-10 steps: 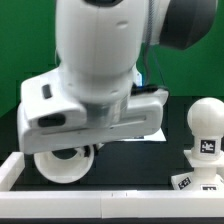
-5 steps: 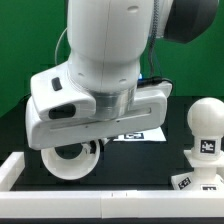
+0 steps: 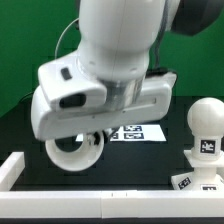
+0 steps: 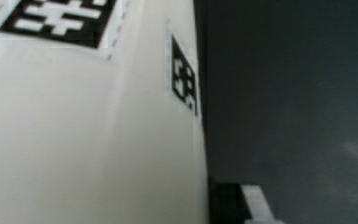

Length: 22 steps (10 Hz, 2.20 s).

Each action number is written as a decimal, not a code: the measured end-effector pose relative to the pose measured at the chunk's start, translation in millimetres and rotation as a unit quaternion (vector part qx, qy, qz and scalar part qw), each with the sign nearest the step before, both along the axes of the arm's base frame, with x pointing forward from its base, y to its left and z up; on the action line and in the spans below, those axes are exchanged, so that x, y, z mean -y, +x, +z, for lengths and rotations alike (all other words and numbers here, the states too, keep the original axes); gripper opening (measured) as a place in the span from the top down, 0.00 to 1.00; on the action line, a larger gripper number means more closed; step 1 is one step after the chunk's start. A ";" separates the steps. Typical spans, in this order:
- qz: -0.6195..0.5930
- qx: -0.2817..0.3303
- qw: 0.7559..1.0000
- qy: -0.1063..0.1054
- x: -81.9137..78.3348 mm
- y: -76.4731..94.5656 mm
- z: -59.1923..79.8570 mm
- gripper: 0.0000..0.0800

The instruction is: Assemble lamp

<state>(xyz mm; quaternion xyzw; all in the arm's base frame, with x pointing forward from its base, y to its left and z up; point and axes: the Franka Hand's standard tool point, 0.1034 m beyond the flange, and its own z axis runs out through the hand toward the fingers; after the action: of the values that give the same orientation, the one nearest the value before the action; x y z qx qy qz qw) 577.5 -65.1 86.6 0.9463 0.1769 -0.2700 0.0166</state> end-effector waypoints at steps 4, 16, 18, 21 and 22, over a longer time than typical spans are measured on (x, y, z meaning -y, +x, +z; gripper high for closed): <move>0.001 -0.001 1.000 0.005 -1.3 -12.7 2.4 0.95; 0.079 0.022 0.996 0.022 -17.2 -78.4 -9.0 0.95; 0.163 0.053 0.985 0.012 -23.5 -92.7 -19.2 0.95; 0.198 0.085 0.976 -0.020 -40.5 -91.7 -27.3 0.95; 0.221 0.100 0.970 -0.032 -45.2 -89.4 -29.9 0.95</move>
Offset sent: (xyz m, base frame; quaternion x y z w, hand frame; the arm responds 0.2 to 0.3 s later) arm 0.0000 0.0000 0.0000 0.0000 0.0000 0.0000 1.0000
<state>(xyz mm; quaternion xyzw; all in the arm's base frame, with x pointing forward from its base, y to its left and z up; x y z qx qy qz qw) 488.1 -19.9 56.7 0.9050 0.3702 -0.1691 0.1240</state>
